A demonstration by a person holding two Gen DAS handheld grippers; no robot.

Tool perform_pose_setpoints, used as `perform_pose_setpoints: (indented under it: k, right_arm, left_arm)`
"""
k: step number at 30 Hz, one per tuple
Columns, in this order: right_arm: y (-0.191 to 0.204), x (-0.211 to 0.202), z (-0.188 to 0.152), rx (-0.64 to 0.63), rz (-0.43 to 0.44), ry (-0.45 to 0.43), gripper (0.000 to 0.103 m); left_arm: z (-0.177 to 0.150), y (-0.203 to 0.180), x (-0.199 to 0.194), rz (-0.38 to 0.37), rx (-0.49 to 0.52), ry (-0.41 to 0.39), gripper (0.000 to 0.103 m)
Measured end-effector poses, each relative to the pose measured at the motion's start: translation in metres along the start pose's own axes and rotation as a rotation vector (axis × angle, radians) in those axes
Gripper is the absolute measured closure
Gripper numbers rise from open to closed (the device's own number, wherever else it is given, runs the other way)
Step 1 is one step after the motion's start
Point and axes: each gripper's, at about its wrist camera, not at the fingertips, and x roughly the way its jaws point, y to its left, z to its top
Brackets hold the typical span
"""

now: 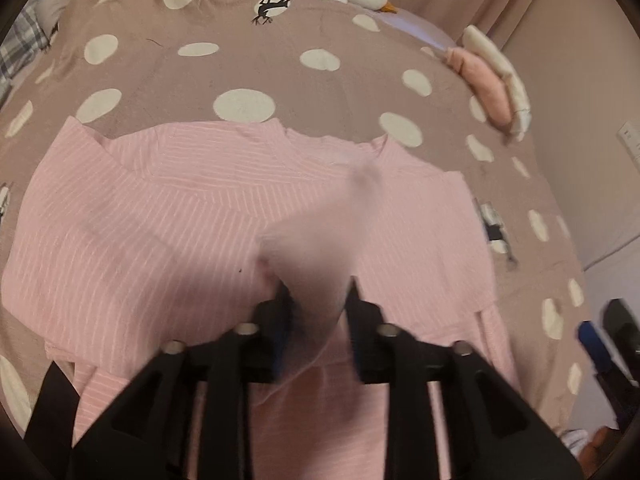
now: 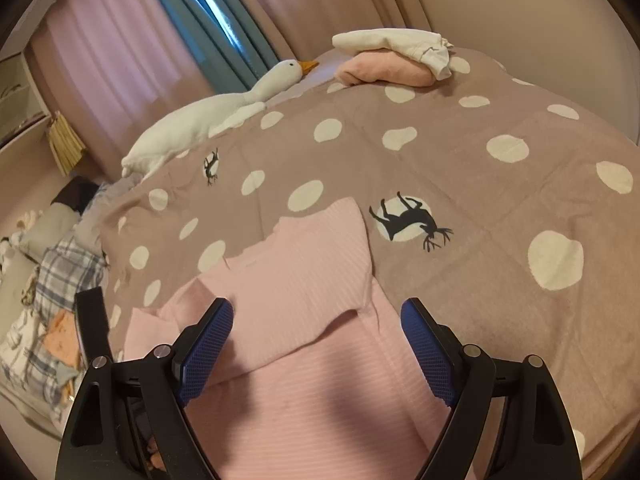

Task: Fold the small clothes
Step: 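Lower the folded side onto the shirt and open the left gripper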

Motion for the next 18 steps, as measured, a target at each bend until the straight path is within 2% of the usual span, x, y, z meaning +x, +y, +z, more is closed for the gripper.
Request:
perform_pose_setpoints:
  k: [1,3,4,6,12,16,18]
  right_arm:
    - [0.000,0.000,0.000,-0.001,0.001,0.000,0.017]
    - [0.002,0.000,0.000,-0.007,0.002,0.000,0.017]
    - [0.003,0.000,0.000,-0.010,0.004,0.001,0.017]
    - [0.005,0.002,0.000,-0.016,0.008,0.005,0.017]
    - [0.020,0.016,-0.006,-0.058,0.051,0.064,0.017]
    - [0.035,0.038,-0.017,-0.078,0.096,0.144,0.017]
    - [0.043,0.050,-0.023,-0.095,0.104,0.186,0.017]
  left_arm:
    - [0.000,0.000,-0.006,-0.019,0.002,-0.006,0.062]
    - [0.003,0.000,-0.024,-0.057,0.012,-0.036,0.048]
    - [0.005,0.001,-0.034,-0.069,0.015,-0.058,0.045]
    - [0.009,0.007,-0.057,-0.064,0.010,-0.109,0.031]
    - [0.014,0.053,-0.104,0.032,-0.107,-0.206,0.029]
    - [0.007,0.088,-0.118,0.107,-0.186,-0.231,0.029]
    - [0.003,0.102,-0.121,0.122,-0.227,-0.235,0.029]
